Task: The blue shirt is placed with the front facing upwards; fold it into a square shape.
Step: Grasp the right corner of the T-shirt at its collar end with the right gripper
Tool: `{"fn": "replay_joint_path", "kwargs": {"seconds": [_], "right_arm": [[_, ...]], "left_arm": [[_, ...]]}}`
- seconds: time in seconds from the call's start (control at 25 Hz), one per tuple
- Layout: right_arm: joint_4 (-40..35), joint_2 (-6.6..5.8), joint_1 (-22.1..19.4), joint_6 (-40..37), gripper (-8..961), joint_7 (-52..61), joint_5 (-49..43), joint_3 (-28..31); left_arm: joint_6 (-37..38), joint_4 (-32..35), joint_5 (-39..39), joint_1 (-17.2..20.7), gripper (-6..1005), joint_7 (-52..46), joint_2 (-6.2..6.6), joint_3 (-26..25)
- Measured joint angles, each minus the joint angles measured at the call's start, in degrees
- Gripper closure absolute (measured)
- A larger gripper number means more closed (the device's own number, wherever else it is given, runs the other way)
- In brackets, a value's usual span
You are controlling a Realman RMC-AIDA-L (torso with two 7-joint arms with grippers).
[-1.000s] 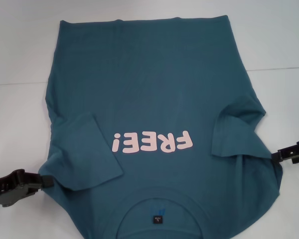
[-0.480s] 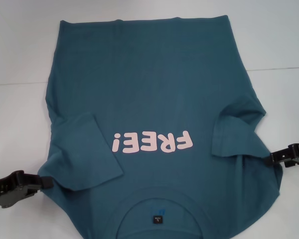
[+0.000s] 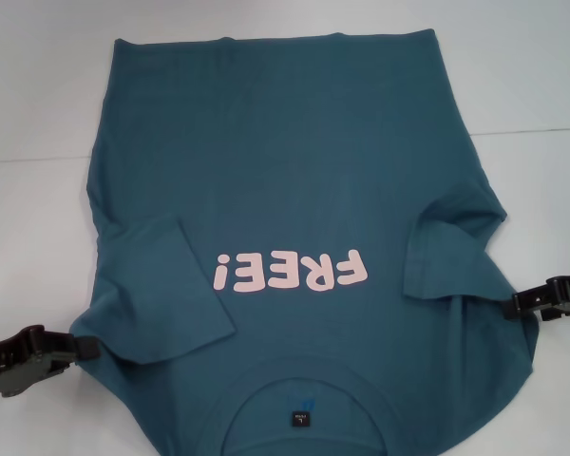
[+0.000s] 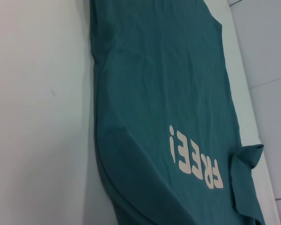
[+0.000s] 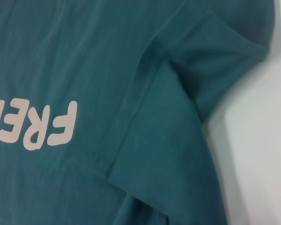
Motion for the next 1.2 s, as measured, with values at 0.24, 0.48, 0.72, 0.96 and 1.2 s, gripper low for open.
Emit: {"fn": "replay_joint_path", "kwargs": {"seconds": [0.24, 0.48, 0.72, 0.96, 1.2], "right_arm": [[0.0, 0.06, 0.2, -0.2, 249, 0.4, 0.0, -0.3], [0.0, 0.45, 0.5, -0.4, 250, 0.4, -0.1, -0.4], [0.0, 0.61, 0.4, -0.4, 252, 0.5, -0.2, -0.8], [1.4, 0.94, 1.4, -0.8, 253, 0.6, -0.2, -1.8], [2.2, 1.46, 2.9, -1.1, 254, 0.1, 0.3, -1.8]], "left_arm": [[0.0, 0.0, 0.0, 0.0, 975, 0.0, 0.0, 0.0], [0.0, 0.0, 0.0, 0.0, 975, 0.0, 0.0, 0.0], [0.0, 0.0, 0.0, 0.1, 975, 0.0, 0.0, 0.0], [0.0, 0.0, 0.0, 0.1, 976, 0.1, 0.0, 0.0], [0.0, 0.0, 0.0, 0.1, 976, 0.2, -0.03, 0.0]]}}
